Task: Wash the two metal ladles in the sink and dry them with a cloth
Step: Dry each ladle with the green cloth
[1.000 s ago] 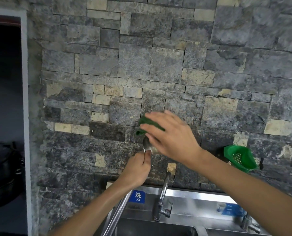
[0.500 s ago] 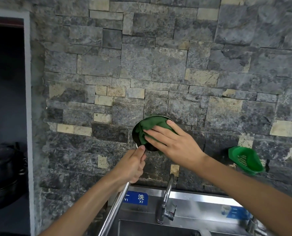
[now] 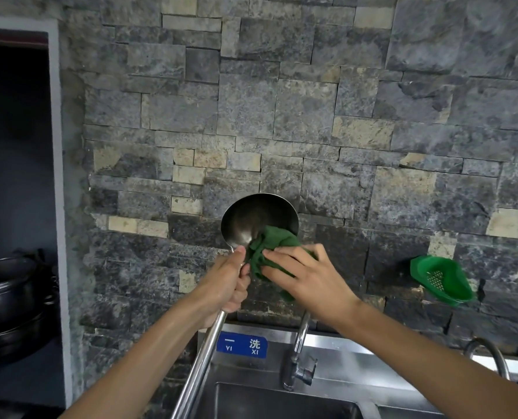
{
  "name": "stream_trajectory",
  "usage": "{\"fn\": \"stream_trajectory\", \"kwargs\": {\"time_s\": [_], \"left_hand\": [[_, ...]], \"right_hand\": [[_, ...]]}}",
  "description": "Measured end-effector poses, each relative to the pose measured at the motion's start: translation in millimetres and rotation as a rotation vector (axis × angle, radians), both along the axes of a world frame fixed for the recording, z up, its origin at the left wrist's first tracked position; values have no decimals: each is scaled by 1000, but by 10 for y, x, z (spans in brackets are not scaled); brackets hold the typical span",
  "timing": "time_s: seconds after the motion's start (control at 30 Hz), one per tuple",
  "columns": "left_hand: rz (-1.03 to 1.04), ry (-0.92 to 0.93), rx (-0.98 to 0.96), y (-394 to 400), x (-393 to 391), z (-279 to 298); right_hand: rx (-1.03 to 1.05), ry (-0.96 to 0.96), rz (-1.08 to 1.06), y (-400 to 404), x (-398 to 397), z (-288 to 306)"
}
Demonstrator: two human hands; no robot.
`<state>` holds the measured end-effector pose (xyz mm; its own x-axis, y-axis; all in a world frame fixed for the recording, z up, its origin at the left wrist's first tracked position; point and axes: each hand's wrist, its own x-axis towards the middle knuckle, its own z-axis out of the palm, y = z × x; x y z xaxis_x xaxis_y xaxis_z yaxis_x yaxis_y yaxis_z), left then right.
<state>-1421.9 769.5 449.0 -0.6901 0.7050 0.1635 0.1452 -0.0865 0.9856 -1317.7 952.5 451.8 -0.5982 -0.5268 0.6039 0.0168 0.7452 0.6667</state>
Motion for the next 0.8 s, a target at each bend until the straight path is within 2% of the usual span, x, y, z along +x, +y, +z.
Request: {"fn": "stream_trajectory", "kwargs": {"time_s": [0.3,0.47,0.57,0.7,0.8], "left_hand": [[-30,3,-21,169,172,-129],[-11,-76,28,335,375,-230],[-49,-159,54,485,577,-365],[-103,-274,46,674,873,-616],[-115,-317,42,759,1019,-731]], "right_hand": [[-60,-1,2,201,486,-332],[-259,9,-94,240,795,-627],[-595,-37,-158,167,1008,-843],[-1346,-79,-178,18,1300,-1088],[-1782,-102,-180,-73,1392,-1322]]}}
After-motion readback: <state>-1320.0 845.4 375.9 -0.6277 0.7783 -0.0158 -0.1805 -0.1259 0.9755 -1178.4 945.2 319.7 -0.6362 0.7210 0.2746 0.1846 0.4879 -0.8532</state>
